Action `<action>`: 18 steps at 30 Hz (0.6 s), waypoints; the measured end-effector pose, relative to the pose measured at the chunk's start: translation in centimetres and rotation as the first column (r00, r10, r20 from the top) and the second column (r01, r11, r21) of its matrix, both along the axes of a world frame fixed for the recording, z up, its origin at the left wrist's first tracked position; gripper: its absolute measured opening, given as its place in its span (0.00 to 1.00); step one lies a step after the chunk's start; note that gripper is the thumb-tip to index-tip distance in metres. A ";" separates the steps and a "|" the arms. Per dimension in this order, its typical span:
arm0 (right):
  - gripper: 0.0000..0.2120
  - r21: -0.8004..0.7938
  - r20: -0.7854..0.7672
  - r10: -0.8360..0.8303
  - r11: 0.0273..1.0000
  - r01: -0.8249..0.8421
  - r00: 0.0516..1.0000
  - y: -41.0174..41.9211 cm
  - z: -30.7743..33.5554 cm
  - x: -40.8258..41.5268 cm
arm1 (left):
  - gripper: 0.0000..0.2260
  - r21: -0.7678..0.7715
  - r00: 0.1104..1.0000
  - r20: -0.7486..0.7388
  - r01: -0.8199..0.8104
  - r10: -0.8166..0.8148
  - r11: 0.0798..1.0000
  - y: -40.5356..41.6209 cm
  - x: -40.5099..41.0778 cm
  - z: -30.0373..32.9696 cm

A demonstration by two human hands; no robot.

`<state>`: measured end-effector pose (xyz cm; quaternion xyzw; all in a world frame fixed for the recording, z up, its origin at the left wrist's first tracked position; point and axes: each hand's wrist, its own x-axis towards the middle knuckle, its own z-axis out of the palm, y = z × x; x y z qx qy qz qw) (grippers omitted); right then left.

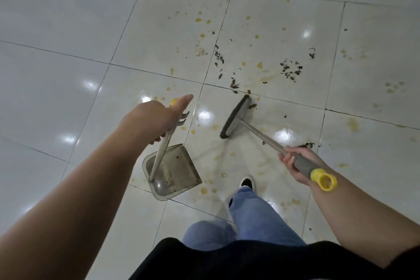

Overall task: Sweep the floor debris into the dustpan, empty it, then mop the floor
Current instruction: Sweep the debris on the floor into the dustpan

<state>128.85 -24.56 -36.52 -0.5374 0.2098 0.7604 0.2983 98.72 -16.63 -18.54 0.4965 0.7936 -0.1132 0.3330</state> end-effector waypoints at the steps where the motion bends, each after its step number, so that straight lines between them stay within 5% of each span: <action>1: 0.07 -0.012 0.022 -0.023 1.000 0.024 0.999 -1.3 0.3 0.8 | 0.37 -0.009 1.000 -0.010 -0.003 0.003 1.000 0.3 0.4 -0.1; 8: 0.09 -0.077 0.064 -0.178 0.980 0.182 0.982 -7.8 1.7 4.8 | 0.45 -0.065 0.993 -0.060 0.097 -0.101 0.993 1.6 4.2 -1.1; 18: 0.11 -0.171 0.140 -0.247 0.948 0.270 0.959 -13.9 3.4 8.9 | 0.41 0.031 0.935 0.002 0.353 -0.354 0.935 2.9 9.6 1.0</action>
